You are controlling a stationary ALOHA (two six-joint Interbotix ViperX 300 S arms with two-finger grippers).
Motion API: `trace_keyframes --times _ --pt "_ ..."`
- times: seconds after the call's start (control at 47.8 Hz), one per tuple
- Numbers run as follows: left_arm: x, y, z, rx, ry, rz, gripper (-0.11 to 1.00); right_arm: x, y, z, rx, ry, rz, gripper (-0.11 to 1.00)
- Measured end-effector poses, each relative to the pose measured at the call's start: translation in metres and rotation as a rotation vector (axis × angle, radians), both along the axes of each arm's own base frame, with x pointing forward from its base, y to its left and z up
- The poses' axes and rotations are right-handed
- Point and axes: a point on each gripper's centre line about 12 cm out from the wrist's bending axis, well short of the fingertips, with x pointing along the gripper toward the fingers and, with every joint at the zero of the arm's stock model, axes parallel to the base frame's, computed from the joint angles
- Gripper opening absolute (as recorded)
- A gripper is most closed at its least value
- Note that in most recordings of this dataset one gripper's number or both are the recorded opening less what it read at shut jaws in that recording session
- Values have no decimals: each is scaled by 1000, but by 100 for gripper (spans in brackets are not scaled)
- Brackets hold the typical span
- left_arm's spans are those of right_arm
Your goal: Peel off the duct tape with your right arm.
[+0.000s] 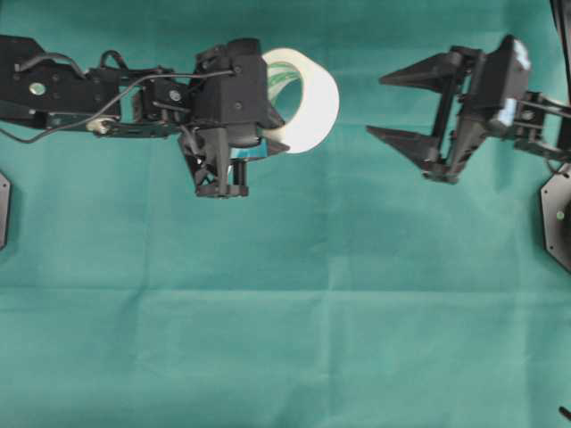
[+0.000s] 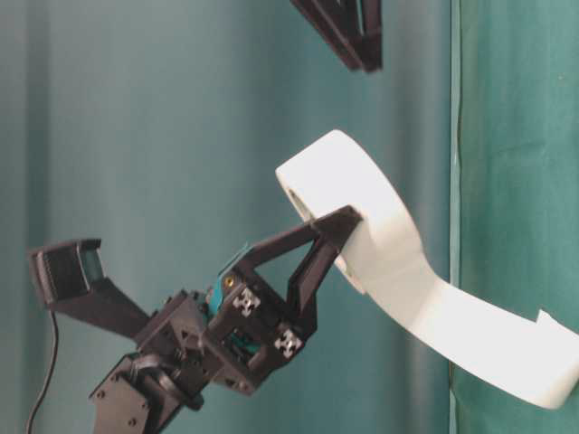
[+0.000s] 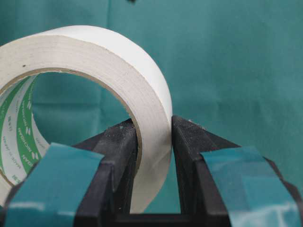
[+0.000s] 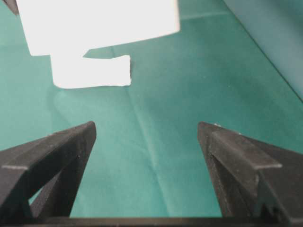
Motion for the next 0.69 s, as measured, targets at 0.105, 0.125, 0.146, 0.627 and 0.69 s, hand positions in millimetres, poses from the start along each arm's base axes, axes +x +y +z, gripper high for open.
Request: trace_keyframes --times 0.105,0.125,0.146,0.627,0.69 --pt "9 -3 -3 0 8 -10 20 -8 3 5 -1 -12 0 63" --pt "10 -4 -4 0 9 -13 20 -10 4 6 -2 -14 0 63" --pt "12 -4 -5 -1 14 -15 20 -12 4 6 -2 -14 0 63" --pt "41 -16 -36 -11 90 -48 20 -24 8 4 23 -17 -7 63" --pt "43 -16 -39 -12 97 -48 20 -24 9 3 24 -16 -6 63"
